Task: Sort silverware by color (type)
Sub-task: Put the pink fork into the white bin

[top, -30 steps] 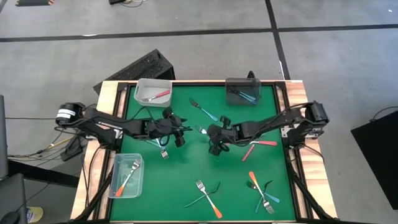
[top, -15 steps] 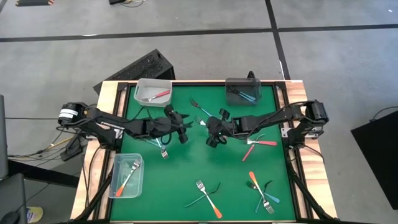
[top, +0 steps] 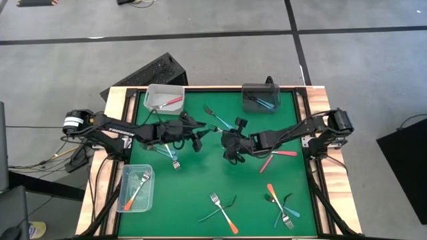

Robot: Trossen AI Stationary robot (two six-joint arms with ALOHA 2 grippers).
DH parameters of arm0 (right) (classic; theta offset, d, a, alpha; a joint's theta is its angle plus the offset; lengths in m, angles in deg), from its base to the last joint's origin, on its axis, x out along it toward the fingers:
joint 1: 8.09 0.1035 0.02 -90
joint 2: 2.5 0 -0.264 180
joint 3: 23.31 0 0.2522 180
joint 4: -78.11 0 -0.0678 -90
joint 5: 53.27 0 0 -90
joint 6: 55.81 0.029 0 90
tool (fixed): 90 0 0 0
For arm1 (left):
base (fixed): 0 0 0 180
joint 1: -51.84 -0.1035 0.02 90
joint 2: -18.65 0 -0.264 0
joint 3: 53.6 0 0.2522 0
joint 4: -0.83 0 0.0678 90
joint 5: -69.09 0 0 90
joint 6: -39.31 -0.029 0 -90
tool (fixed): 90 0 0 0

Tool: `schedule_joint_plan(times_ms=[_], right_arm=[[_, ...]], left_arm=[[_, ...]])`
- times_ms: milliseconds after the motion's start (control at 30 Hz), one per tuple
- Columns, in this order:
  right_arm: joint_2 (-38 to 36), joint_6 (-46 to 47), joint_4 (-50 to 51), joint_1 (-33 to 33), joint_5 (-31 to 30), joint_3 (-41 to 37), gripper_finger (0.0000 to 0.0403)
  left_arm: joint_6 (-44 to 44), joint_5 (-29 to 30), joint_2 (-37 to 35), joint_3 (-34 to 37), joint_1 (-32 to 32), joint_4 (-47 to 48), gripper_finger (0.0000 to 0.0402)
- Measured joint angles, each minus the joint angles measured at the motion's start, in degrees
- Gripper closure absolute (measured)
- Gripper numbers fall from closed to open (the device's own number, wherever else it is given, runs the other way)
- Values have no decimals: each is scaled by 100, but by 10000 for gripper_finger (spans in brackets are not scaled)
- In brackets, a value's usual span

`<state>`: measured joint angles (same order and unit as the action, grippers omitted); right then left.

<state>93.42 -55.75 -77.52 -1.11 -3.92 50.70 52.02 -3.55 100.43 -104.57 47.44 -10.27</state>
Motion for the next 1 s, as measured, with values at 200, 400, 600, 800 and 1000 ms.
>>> schedule_joint_plan(times_ms=[200, 400, 600, 800, 1000], right_arm=[[-4, -187, 1, 18, -52, 0, 360], [-7, -378, -38, 62, -178, 0, 360], [-7, -378, -16, 248, -351, 0, 360], [-7, -698, -73, 490, -617, 0, 360], [-7, -856, -208, 536, -676, 0, 360]], left_arm=[[-15, -612, 0, 0, -90, -310, 245], [95, -727, 0, 0, -320, -291, 245], [706, -803, -2, -2, -458, -31, 258], [658, -1056, -2, -2, -287, 102, 267], [414, -896, -2, -2, -346, 63, 268]])
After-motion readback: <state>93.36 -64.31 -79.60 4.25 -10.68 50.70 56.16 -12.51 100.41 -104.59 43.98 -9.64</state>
